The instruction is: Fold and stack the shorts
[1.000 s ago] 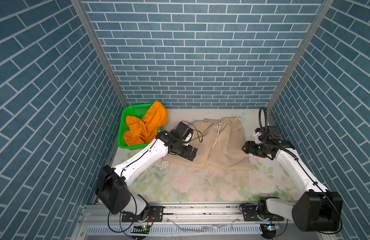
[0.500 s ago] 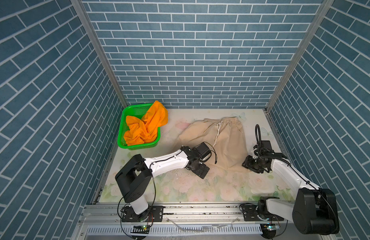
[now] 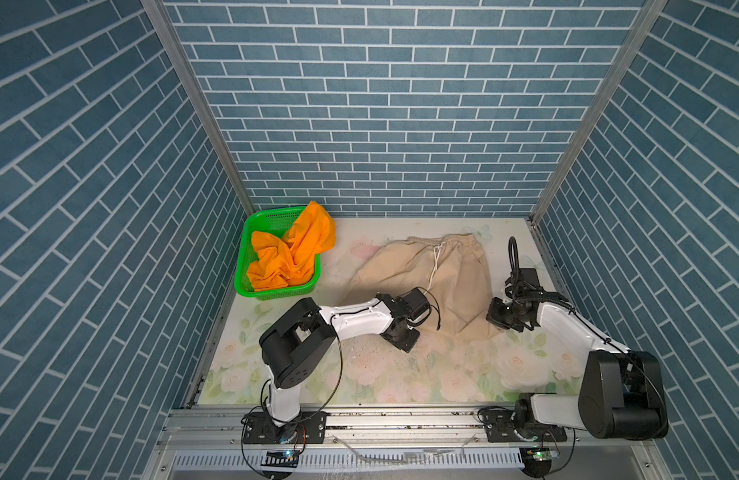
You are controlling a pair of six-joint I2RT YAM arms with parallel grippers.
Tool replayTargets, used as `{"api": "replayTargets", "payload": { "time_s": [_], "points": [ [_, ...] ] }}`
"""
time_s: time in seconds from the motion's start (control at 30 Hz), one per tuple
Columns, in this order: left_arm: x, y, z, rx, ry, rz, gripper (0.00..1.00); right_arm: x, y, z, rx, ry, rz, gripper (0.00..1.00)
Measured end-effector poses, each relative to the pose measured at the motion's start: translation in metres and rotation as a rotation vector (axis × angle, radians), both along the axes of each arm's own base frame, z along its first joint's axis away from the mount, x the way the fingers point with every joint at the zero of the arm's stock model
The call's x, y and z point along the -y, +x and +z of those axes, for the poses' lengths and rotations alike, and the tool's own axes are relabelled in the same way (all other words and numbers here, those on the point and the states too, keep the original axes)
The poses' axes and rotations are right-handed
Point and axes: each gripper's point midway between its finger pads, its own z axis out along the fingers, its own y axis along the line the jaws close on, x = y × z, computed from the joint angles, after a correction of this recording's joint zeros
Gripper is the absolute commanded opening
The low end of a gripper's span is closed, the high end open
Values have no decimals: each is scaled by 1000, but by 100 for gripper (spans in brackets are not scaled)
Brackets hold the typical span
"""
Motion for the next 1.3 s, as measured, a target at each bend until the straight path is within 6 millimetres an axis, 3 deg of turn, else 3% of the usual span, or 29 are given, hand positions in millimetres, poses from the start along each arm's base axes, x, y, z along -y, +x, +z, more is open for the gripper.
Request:
{"api": "replayTargets", "payload": {
  "time_s": [0.23, 0.33, 0.37, 0.43, 0.5, 0.6, 0.77, 0.93, 1.03, 1.17, 1.3],
  "points": [
    [7, 2, 5, -6, -11, -15, 3, 5, 15, 3, 11, -32, 8, 0],
    [-1, 3, 20, 27, 6, -9, 86, 7, 14, 3, 10, -38, 7, 0],
    [-4, 5, 29, 47, 6, -4, 94, 7, 14, 3, 10, -38, 6, 0],
    [-7, 9, 44, 89, -5, 4, 96, 7, 14, 3, 10, -38, 6, 0],
    [-8, 12, 53, 116, -13, 13, 96, 7, 14, 3, 10, -38, 6, 0],
    [-4, 18, 44, 116, 12, 14, 89, 7, 14, 4, 12, -37, 7, 0],
    [-3, 19, 9, 68, 87, 8, 62, 6, 14, 11, 36, -33, 7, 0],
    [-9, 20, 3, 50, 110, 5, 0, 6, 15, 23, 80, -32, 7, 0],
    [-3, 23, 9, 44, 89, -13, 0, 7, 15, 22, 77, -43, 17, 0],
    [21, 17, 25, -14, -19, -51, 0, 10, 18, 21, 50, -65, 24, 0],
    [54, 4, 55, -59, -128, -101, 0, 20, 53, 42, 62, -117, 35, 0]
  ]
}}
